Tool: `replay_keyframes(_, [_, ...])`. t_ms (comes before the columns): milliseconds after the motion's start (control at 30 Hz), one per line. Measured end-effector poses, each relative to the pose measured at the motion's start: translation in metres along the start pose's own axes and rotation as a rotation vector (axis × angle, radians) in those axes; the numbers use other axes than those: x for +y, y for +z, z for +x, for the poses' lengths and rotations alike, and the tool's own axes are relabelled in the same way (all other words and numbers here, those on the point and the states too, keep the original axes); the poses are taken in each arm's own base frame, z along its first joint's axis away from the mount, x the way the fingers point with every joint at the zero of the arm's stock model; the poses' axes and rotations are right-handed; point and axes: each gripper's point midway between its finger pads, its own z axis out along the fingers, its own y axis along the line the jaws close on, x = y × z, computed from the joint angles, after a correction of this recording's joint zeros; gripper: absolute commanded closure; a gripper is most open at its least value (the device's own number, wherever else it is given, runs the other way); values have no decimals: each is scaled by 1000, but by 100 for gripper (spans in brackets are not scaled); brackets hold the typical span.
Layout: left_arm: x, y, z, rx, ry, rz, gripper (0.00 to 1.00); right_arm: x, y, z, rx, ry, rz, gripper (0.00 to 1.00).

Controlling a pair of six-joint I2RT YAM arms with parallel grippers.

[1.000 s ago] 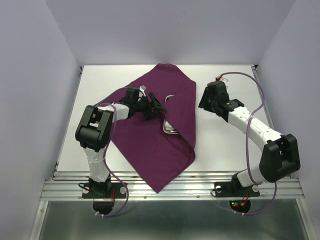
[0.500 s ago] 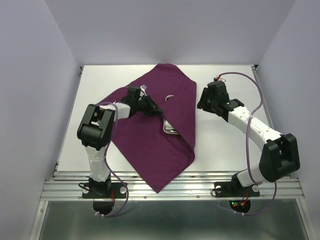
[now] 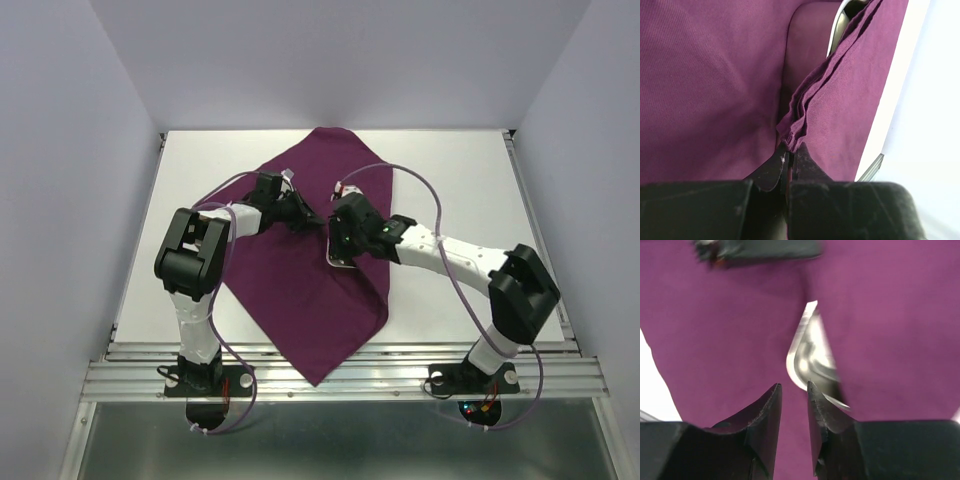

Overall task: Prepare the surgical pack
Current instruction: Pack the surgical kit at the center of the board.

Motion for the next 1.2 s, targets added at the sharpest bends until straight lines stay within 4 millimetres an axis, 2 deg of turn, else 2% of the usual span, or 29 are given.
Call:
replay_keyframes(100, [1,0,0,-1,3,-2,100,19,14,14,39,-36,-15,70])
replay_keyframes(200, [1,0,0,-2,8,-3,100,22,28,20,61,-40,-1,71])
replay_keyframes(300, [1,0,0,-1,11,-3,100,20,37,18,62,-40,31,73])
replay_keyframes(467, [1,0,0,-1,18,-2,100,34,53,-1,41,-37,26,80])
replay_keyframes(600, [1,0,0,-1,21,-1,100,36,55,-1,42,-37,20,83])
replay_keyframes(700, [1,0,0,0,24,-1,100,37,65,1,53,-39,24,85])
replay_keyframes(767, [1,0,0,1,25,0,100,36,73,5,65,-41,34,87])
replay_keyframes(933, [1,-1,0,4,24,4,100,18,87,22,105,-46,121,88])
replay_keyframes(1200, [0,-1,1,11,25,9,100,6,80,9,47,-51,209,85])
